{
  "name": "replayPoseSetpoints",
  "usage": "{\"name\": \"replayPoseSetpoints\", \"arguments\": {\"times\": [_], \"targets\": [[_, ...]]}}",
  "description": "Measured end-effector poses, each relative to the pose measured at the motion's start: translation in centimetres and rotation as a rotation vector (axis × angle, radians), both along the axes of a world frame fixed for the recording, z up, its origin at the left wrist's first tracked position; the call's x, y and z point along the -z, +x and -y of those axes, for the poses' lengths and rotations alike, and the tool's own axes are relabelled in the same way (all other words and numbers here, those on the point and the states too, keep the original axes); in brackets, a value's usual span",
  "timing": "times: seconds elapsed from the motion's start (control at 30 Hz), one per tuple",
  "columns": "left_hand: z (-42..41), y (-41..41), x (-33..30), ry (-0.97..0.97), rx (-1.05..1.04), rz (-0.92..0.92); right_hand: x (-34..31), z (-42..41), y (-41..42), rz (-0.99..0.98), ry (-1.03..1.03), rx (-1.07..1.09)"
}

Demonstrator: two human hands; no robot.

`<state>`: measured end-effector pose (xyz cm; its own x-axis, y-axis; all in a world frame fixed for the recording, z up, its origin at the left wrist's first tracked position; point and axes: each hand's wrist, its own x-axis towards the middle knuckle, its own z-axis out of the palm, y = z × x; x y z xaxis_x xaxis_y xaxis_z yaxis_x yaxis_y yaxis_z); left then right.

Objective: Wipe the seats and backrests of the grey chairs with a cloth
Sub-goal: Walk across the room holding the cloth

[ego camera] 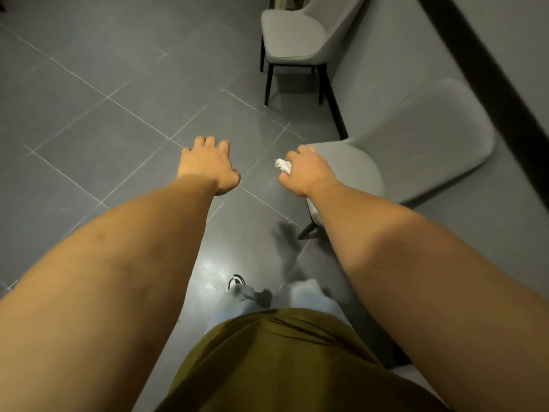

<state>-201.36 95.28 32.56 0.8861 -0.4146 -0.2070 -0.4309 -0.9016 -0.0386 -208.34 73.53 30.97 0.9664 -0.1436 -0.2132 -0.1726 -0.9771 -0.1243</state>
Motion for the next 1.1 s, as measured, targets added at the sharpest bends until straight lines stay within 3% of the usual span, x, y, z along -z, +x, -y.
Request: {"name": "replayPoseSetpoints", "arguments": {"times": [0.37,0.67,1.1], "targets": [[4.7,22.1,0.5,0.053,0.047,-0.036,0.2,4.5,23.0,0.004,0.020,0.000],[10.0,42.7,-1.7,0.040,-0.111,0.029,0.0,11.5,46.5,0.008,-0.002,-0.130],[11.4,68.2,1.5,0.046,-0.222,-0.031,2.8,12.4,74.6,-0.052,0.029,-0.283]]}}
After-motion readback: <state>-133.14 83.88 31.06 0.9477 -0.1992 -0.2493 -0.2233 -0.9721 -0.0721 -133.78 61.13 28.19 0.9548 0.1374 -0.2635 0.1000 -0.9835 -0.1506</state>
